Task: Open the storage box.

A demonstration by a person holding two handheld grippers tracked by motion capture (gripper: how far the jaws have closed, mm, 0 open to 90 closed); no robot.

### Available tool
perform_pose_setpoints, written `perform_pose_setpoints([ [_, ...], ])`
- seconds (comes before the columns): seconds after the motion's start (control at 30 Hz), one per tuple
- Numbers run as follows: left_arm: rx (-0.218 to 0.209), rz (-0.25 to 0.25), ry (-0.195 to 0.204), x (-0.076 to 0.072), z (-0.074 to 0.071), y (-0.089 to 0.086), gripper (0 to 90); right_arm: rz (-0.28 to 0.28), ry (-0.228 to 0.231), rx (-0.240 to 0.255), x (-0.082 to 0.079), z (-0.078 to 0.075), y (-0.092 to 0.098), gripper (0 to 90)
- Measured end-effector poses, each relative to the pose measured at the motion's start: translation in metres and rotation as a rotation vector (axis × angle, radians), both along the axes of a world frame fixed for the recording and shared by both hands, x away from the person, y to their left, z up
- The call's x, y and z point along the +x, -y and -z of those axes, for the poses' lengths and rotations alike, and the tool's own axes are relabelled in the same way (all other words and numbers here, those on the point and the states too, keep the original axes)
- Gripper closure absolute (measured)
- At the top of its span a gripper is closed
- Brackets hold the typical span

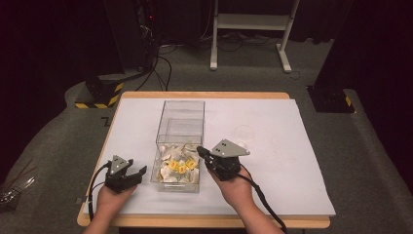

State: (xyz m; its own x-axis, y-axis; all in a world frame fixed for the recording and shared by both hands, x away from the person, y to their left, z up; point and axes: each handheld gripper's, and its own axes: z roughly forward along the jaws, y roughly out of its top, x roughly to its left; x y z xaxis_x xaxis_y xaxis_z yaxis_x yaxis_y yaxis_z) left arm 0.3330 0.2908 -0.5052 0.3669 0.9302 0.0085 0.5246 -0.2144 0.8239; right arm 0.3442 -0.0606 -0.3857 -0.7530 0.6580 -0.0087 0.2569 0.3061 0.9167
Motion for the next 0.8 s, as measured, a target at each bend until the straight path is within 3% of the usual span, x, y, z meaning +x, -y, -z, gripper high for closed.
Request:
perform_pose_setpoints([
  [0.8, 0.007, -0.003, 0.001, 0.0, 0.0, 0.001, 35.6, 0.095, 0.036, 0.021, 0.011, -0.015, 0.037, 90.0],
])
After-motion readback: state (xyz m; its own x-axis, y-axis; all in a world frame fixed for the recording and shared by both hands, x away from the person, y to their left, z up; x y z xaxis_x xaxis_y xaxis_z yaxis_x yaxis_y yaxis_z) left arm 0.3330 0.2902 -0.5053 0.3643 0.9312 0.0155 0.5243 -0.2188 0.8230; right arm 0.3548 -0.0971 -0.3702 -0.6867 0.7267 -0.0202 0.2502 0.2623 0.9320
